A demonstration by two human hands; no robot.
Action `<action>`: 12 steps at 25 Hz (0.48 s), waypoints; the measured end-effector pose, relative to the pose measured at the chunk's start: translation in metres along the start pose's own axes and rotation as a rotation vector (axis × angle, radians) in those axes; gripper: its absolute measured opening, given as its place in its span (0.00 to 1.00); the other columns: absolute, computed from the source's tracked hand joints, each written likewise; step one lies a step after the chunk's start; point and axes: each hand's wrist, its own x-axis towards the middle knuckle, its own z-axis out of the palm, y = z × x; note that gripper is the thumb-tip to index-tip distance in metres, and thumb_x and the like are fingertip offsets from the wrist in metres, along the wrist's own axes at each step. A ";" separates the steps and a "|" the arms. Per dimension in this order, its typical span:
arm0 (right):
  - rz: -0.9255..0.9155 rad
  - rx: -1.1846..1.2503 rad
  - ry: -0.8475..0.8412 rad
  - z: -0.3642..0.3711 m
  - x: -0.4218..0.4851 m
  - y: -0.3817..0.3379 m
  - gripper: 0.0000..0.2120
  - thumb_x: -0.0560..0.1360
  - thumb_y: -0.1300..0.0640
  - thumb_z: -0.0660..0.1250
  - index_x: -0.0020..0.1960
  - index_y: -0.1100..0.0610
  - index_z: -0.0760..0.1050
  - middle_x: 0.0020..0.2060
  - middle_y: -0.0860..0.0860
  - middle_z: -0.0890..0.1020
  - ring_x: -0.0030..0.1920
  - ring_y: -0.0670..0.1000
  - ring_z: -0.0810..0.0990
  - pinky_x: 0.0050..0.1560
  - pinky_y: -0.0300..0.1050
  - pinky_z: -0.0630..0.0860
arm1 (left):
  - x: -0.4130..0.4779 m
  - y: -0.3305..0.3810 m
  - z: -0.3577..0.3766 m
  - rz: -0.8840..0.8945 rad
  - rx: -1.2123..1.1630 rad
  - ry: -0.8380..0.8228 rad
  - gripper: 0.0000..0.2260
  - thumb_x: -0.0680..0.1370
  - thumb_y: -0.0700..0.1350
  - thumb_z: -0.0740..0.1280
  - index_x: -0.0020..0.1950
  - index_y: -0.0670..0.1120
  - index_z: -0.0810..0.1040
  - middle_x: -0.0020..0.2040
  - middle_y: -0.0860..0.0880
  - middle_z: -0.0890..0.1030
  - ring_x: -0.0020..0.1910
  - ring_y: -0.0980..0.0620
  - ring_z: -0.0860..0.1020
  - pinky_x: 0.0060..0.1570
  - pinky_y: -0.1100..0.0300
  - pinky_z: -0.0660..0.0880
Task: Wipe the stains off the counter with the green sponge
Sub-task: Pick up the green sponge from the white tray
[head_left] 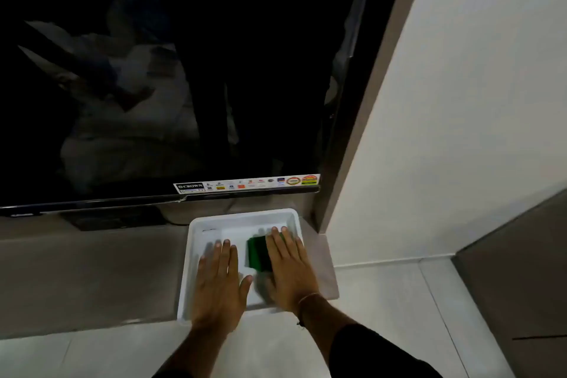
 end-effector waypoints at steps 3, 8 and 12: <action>0.033 -0.055 -0.090 0.026 0.031 -0.004 0.44 0.78 0.45 0.65 0.81 0.53 0.40 0.82 0.53 0.46 0.81 0.58 0.41 0.79 0.59 0.38 | 0.022 -0.021 0.019 -0.009 -0.024 0.044 0.42 0.76 0.68 0.28 0.84 0.45 0.42 0.85 0.42 0.41 0.83 0.42 0.38 0.82 0.41 0.46; 0.019 -0.152 -0.159 0.056 0.044 0.002 0.36 0.82 0.54 0.60 0.81 0.56 0.42 0.83 0.56 0.47 0.81 0.59 0.42 0.80 0.62 0.44 | 0.044 -0.033 0.035 0.024 0.014 0.036 0.40 0.78 0.66 0.31 0.84 0.43 0.45 0.85 0.41 0.43 0.83 0.42 0.39 0.82 0.41 0.47; -0.002 -0.145 -0.129 0.054 0.045 0.002 0.36 0.82 0.56 0.62 0.81 0.56 0.43 0.82 0.57 0.50 0.81 0.61 0.44 0.80 0.61 0.45 | 0.041 -0.034 0.033 0.017 0.002 0.014 0.40 0.78 0.66 0.33 0.84 0.42 0.48 0.85 0.41 0.46 0.83 0.42 0.42 0.82 0.40 0.49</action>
